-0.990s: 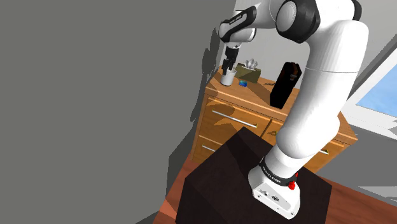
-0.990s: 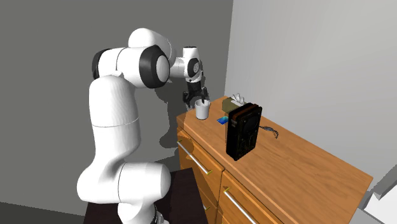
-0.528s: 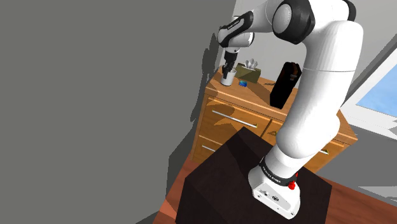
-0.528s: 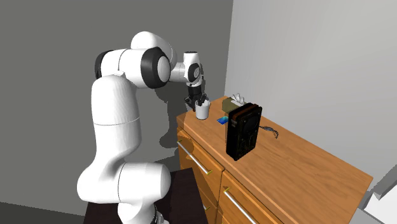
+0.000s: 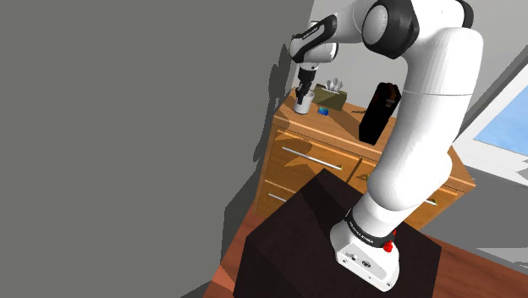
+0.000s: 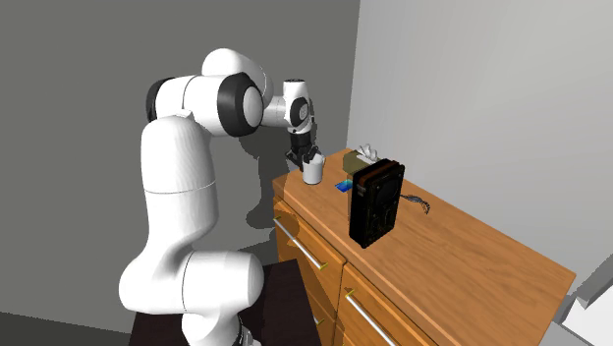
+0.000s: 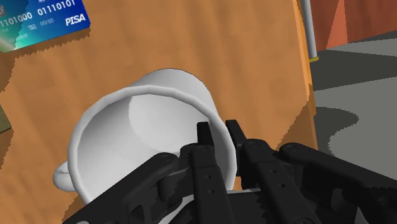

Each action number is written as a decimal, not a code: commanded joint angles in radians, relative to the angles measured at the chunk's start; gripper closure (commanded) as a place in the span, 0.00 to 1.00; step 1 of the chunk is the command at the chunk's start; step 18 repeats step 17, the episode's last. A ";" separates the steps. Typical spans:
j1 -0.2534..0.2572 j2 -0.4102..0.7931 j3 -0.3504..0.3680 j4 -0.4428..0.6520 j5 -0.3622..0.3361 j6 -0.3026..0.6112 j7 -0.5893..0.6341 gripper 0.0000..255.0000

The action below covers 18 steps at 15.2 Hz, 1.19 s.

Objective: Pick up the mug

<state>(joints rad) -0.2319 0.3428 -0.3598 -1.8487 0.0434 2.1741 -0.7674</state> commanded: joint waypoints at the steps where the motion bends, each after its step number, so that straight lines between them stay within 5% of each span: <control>1: 0.001 -0.008 -0.001 0.005 -0.003 -0.013 0.002 1.00; 18: 0.010 -0.079 -0.012 0.106 -0.031 -0.181 0.010 1.00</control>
